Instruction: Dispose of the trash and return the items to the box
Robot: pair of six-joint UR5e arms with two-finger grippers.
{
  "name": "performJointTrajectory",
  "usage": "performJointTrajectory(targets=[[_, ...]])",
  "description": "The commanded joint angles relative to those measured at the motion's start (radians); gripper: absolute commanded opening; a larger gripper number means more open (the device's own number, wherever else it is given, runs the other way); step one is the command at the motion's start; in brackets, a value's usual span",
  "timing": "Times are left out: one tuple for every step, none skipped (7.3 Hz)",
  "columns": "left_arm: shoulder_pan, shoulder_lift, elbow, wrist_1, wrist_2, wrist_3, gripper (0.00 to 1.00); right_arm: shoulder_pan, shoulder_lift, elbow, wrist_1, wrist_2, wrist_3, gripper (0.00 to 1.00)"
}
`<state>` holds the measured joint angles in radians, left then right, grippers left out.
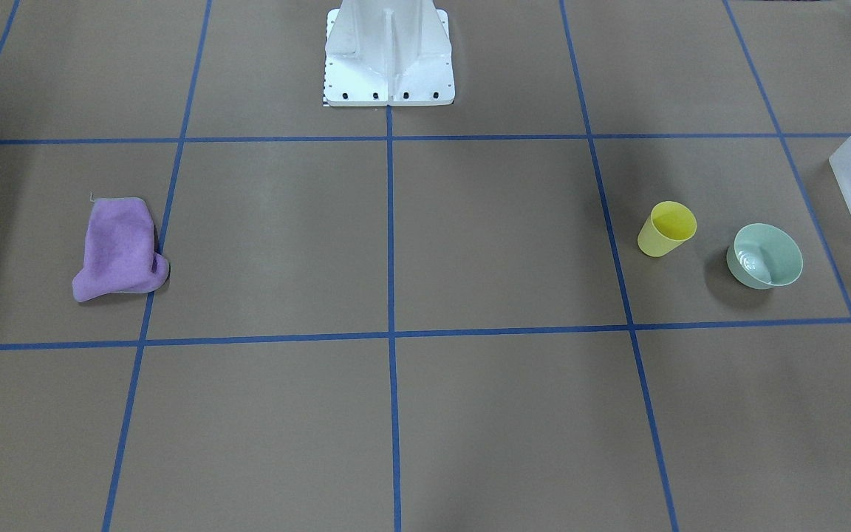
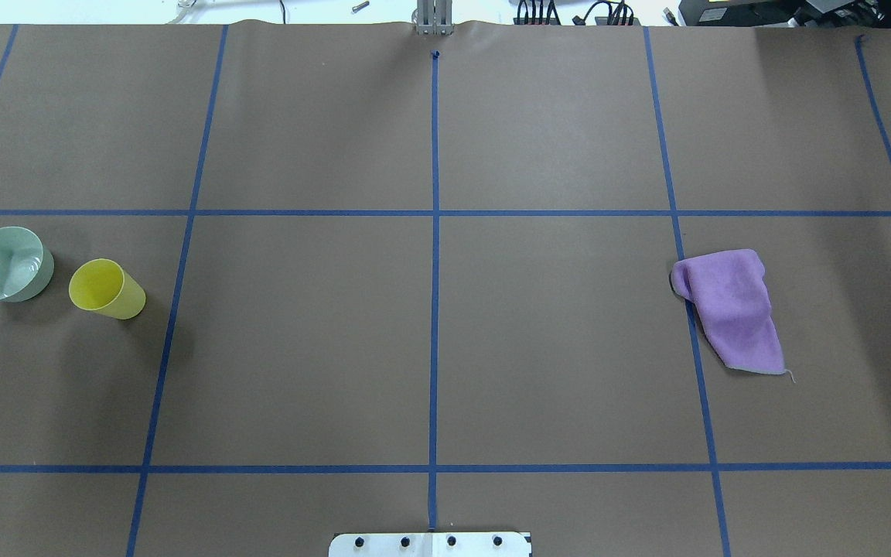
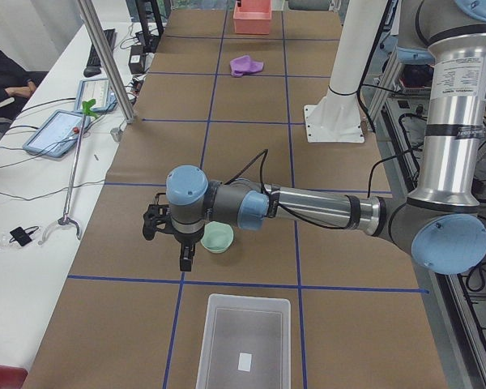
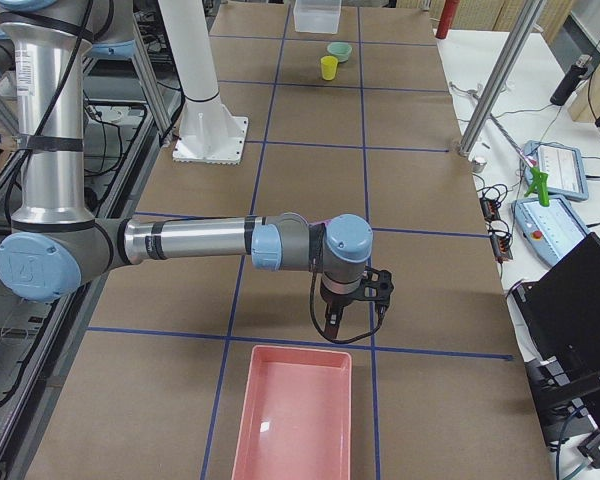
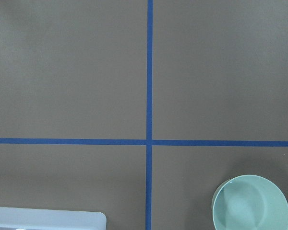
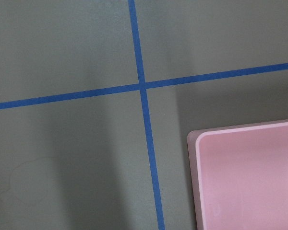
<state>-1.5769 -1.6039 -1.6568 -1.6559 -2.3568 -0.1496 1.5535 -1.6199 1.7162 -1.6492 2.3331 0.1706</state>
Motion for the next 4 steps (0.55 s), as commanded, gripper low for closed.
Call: performJointTrajectory(targets=[[0.0, 0.016, -0.004, -0.005, -0.002, 0.01, 0.99, 0.0, -0.002, 0.006, 0.0, 0.002, 0.001, 1.0], [0.0, 0.019, -0.001, -0.008, -0.002, 0.01, 0.99, 0.0, 0.0, 0.008, 0.0, 0.002, 0.003, 1.0], [0.0, 0.018, -0.004, -0.007, -0.002, 0.01, 0.99, 0.0, -0.002, 0.01, 0.0, 0.006, 0.003, 1.0], [0.0, 0.016, -0.009, -0.008, -0.002, 0.01, 0.99, 0.0, 0.0, 0.01, 0.0, 0.012, 0.003, 1.0]])
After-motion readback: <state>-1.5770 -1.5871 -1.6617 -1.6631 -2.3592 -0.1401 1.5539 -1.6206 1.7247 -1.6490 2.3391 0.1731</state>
